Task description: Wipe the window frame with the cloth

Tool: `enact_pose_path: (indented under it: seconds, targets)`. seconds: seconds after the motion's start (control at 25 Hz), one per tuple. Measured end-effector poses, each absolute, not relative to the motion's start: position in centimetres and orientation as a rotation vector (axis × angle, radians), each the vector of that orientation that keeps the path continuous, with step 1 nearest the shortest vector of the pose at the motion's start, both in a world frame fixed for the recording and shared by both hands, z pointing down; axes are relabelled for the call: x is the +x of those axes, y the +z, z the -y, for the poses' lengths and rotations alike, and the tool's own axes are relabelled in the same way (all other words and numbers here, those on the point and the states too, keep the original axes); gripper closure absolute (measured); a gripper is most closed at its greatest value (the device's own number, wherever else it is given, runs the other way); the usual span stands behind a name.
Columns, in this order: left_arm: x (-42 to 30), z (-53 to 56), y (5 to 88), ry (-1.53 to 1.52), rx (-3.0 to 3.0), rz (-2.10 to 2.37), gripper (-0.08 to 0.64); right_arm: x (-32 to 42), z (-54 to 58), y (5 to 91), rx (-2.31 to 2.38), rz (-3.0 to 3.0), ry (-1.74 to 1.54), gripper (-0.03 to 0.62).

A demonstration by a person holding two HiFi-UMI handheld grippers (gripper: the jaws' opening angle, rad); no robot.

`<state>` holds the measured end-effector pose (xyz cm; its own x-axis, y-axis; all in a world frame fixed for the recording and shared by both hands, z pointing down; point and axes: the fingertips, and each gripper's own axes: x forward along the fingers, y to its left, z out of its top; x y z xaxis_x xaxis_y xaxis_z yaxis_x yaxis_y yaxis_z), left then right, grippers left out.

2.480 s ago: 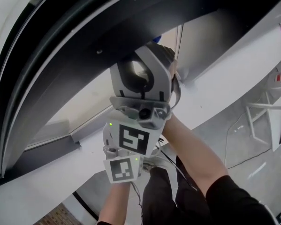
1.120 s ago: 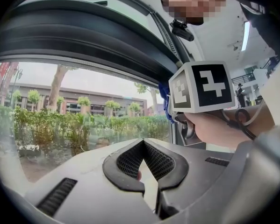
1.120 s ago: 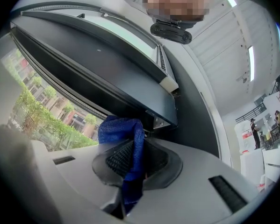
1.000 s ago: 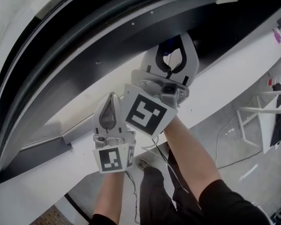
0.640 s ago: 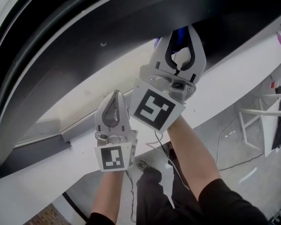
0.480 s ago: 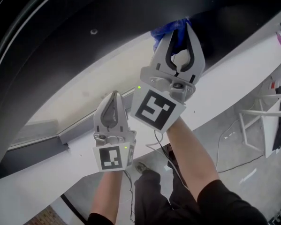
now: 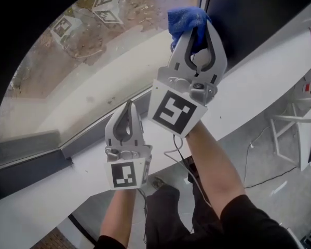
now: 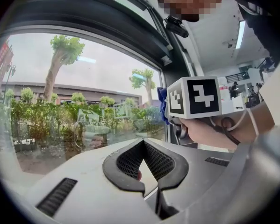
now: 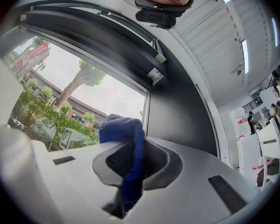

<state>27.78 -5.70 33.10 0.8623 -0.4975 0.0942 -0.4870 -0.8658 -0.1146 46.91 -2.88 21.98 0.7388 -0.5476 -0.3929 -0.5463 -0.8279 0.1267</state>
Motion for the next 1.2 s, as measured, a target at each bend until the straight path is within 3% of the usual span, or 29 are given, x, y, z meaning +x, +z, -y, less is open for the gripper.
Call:
enact_pose_path:
  seconds: [0.52, 1.2]
  targets:
    - [28.3, 6.5, 33.6, -0.224, -2.991, -0.768, 0.555, 48.0, 3.5, 27.1, 2.915, 0.88, -0.533, 0.569]
    - [27.4, 6.7, 41.4, -0.259, -3.0, -0.731, 0.555, 48.0, 3.5, 38.1, 2.809, 0.826, -0.429, 0.569]
